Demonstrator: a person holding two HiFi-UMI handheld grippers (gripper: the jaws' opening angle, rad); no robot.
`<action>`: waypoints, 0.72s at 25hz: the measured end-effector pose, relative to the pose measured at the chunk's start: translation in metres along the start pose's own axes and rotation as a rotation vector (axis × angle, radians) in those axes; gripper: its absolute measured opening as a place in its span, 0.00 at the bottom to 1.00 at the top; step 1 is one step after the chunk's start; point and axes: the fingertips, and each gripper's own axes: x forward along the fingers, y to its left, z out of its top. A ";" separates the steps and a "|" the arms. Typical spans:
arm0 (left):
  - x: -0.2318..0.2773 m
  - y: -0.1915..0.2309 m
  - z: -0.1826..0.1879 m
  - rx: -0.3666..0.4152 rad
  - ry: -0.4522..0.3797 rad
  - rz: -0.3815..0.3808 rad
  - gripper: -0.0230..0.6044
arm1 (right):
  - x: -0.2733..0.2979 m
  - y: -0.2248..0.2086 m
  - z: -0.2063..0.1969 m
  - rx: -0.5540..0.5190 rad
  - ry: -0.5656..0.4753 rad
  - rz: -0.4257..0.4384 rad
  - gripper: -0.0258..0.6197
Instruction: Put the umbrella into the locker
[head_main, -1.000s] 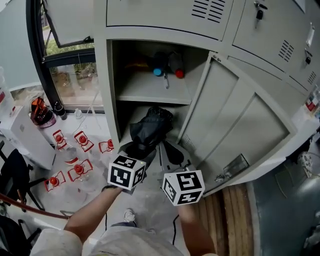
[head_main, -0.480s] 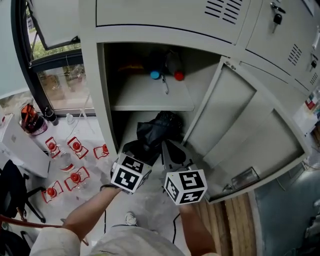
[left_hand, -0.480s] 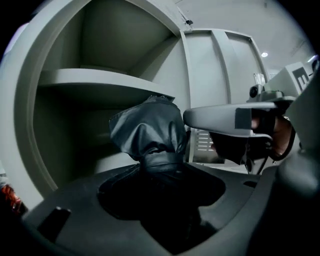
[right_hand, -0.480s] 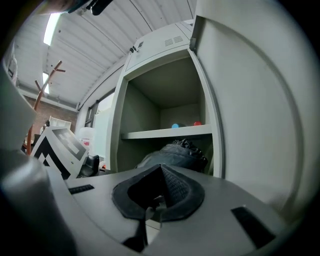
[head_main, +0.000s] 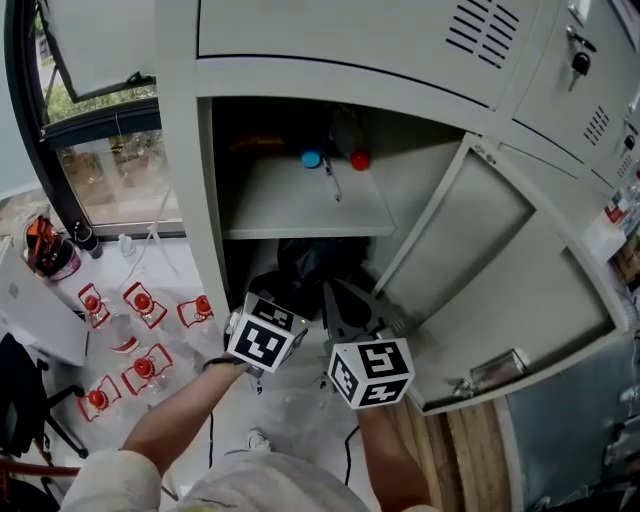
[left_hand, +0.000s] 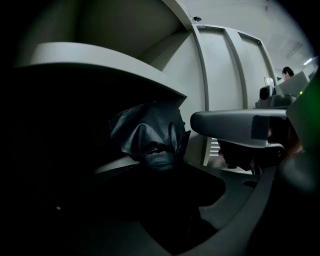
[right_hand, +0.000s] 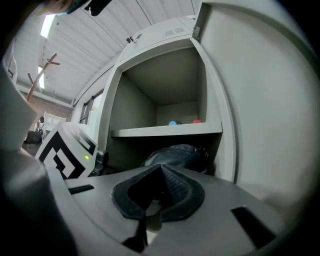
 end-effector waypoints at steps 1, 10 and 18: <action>0.003 0.000 0.001 -0.012 0.004 -0.014 0.45 | 0.001 -0.001 0.000 -0.001 0.003 -0.006 0.04; 0.014 -0.002 0.016 0.018 0.017 -0.018 0.45 | 0.005 -0.012 0.000 -0.013 0.010 -0.018 0.04; 0.031 0.016 0.025 0.044 0.047 0.078 0.45 | 0.014 -0.017 0.001 0.003 -0.010 0.076 0.04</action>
